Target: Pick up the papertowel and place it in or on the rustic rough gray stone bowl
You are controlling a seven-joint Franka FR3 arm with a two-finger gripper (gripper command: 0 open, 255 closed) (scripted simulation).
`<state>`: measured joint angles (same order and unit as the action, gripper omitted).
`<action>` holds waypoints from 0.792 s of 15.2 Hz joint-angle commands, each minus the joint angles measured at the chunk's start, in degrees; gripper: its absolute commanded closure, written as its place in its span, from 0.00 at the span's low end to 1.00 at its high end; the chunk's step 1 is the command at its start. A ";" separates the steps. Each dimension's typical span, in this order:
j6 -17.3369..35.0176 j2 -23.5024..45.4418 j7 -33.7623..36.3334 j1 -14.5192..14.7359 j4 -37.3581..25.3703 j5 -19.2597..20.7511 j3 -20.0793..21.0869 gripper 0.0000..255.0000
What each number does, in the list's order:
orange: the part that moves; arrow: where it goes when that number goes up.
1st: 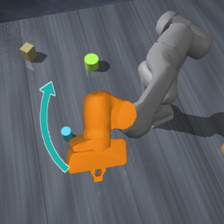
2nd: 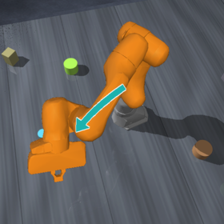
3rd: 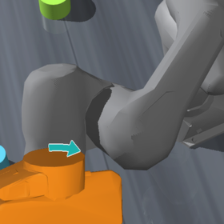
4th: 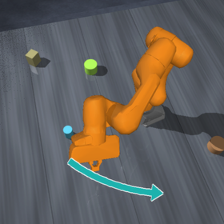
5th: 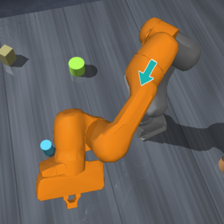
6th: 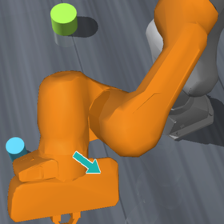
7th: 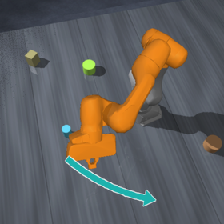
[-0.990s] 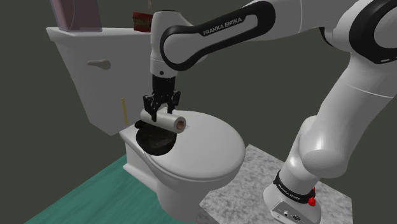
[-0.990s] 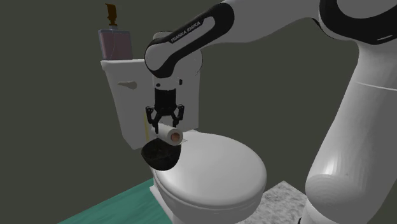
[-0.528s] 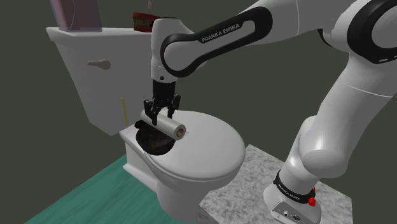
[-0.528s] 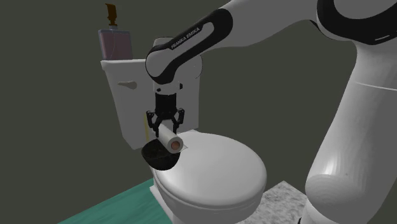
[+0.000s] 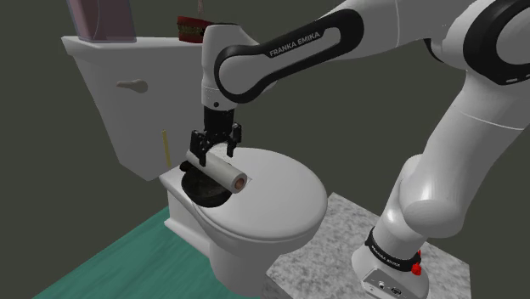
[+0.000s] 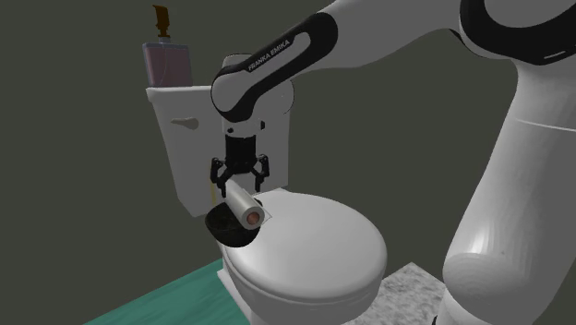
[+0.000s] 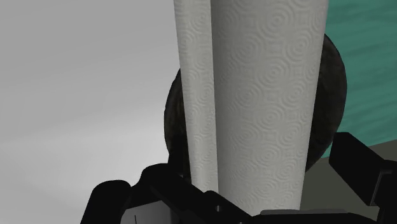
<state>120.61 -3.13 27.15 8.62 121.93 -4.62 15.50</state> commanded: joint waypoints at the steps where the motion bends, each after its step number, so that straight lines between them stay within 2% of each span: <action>1: -1.89 -0.73 -0.12 -0.07 -1.18 -0.13 -0.11 0.00; 4: -7.18 -2.35 -0.35 -0.27 -4.86 -0.38 -0.42 0.00; 12: -7.18 -2.35 -0.35 -0.26 -4.86 -0.38 -0.42 0.00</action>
